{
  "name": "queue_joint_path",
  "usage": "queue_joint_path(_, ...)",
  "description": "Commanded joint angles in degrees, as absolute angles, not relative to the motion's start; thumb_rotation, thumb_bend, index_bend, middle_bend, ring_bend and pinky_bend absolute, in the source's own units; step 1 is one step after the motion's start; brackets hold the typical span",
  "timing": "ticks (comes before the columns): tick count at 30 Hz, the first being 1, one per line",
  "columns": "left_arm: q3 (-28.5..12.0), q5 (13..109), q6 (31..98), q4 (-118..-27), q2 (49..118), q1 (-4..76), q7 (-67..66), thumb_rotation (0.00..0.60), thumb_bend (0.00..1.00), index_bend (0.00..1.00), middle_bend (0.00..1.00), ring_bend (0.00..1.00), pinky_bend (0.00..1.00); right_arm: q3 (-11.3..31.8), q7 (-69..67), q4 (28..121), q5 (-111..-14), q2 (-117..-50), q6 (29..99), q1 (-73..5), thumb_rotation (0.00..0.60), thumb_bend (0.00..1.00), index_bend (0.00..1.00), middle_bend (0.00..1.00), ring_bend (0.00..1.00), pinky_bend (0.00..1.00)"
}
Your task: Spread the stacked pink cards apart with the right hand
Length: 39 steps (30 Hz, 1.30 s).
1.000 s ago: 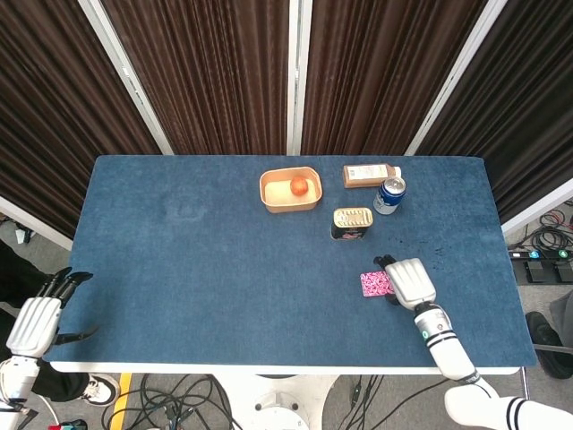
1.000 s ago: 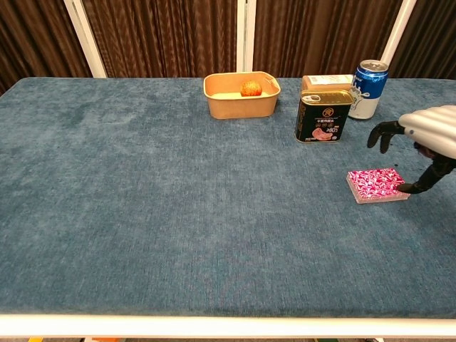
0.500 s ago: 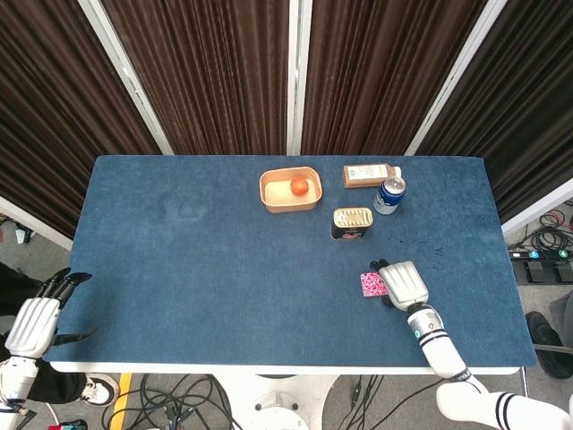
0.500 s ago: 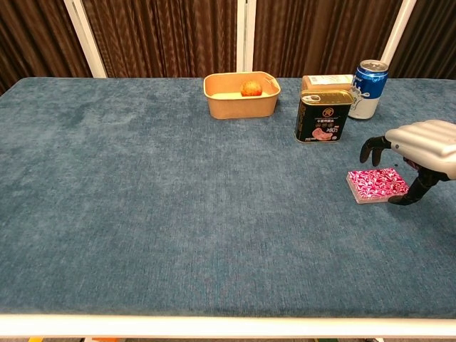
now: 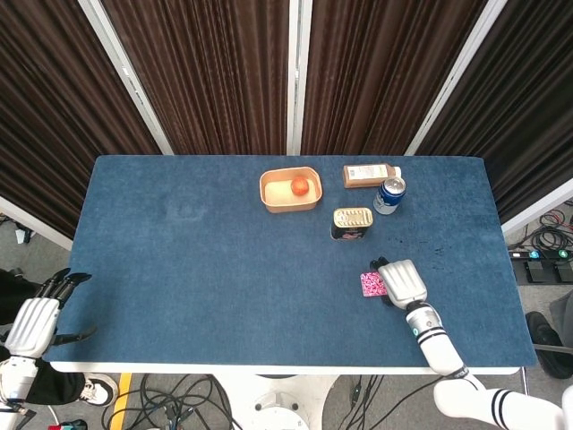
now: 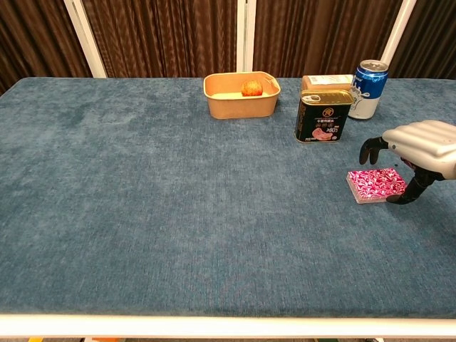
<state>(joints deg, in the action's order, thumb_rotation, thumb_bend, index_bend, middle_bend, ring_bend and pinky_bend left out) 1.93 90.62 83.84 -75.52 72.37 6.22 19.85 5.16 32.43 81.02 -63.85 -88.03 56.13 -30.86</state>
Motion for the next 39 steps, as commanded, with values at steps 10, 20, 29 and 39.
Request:
queue_joint_path(10,1.8,90.5,84.1,-75.2,72.5,6.1,20.1,0.6,0.0,0.18,0.16,0.07,0.16,4.5,33.1,80.2,-62.6,-89.2,56.0,-31.4,0.6,0.11,0.3,0.3,0.87,0.93)
queue_joint_path(20,1.9,90.6,84.0,-74.8,72.8,6.1,20.5,0.6,0.0,0.18,0.16,0.07,0.16,4.4,33.0,80.0,-62.3,-89.4,56.5,-31.7,0.6,0.13,0.31,0.33,0.87,0.93)
queue_joint_path(29,1.8,91.0,84.5,-75.1,72.6,6.1,20.6,0.6,0.0,0.18,0.16,0.07,0.16,4.3,33.7,80.0,-61.7,-89.6,56.5,-32.0,0.6,0.17,0.34,0.35,0.87,0.93)
queue_joint_path(39,1.9,90.8,84.3,-74.9,72.6,6.1,21.0,0.6,0.0,0.18,0.16,0.07,0.16,4.3,34.1,80.3,-61.3,-89.7,57.2,-32.1,0.6,0.17,0.38,0.35,0.87,0.93)
